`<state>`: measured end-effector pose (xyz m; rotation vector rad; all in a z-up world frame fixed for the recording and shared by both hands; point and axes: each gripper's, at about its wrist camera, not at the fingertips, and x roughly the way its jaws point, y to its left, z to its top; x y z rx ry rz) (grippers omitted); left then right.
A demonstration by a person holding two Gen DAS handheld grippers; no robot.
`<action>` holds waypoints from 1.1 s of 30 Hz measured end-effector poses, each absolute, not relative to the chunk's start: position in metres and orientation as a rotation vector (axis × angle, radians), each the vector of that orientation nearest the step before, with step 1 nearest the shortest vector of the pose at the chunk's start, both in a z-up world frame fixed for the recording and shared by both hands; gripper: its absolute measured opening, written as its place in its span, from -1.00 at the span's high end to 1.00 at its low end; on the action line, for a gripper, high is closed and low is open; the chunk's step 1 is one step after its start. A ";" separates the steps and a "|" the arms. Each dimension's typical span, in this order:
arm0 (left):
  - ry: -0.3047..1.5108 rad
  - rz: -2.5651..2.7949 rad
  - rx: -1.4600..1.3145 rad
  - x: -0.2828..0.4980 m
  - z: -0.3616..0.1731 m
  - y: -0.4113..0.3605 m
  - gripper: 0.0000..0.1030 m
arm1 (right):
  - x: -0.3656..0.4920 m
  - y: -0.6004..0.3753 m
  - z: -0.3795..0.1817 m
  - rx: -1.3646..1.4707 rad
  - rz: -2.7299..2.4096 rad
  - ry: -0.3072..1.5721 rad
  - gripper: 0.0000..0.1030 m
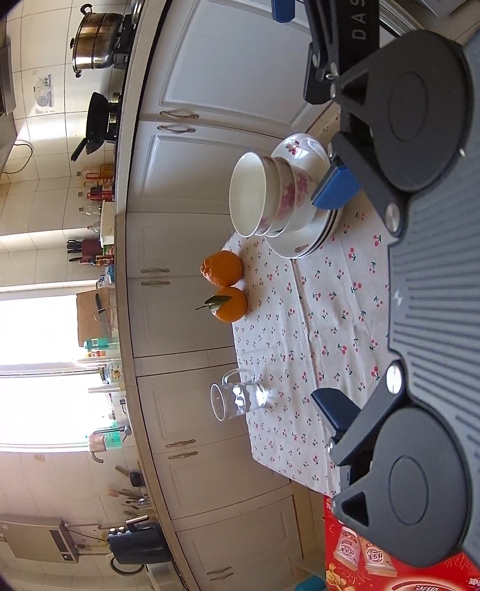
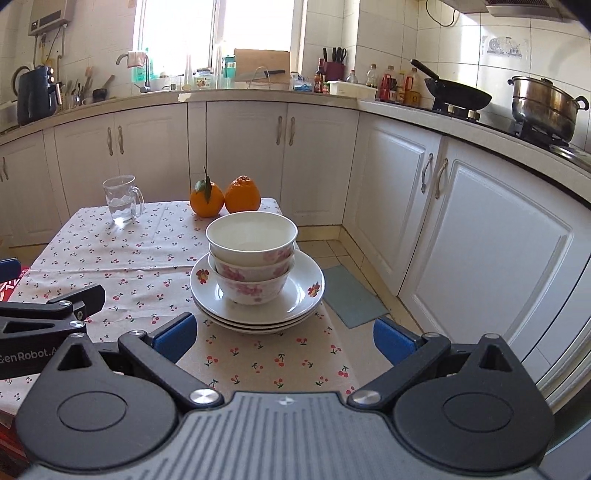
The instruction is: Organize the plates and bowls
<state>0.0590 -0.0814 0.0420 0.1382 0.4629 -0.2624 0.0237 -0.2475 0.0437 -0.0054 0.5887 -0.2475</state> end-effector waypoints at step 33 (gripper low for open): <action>0.443 -0.230 0.093 0.054 0.045 -0.073 -0.98 | 0.015 -0.234 0.052 -0.055 -0.267 0.521 -1.00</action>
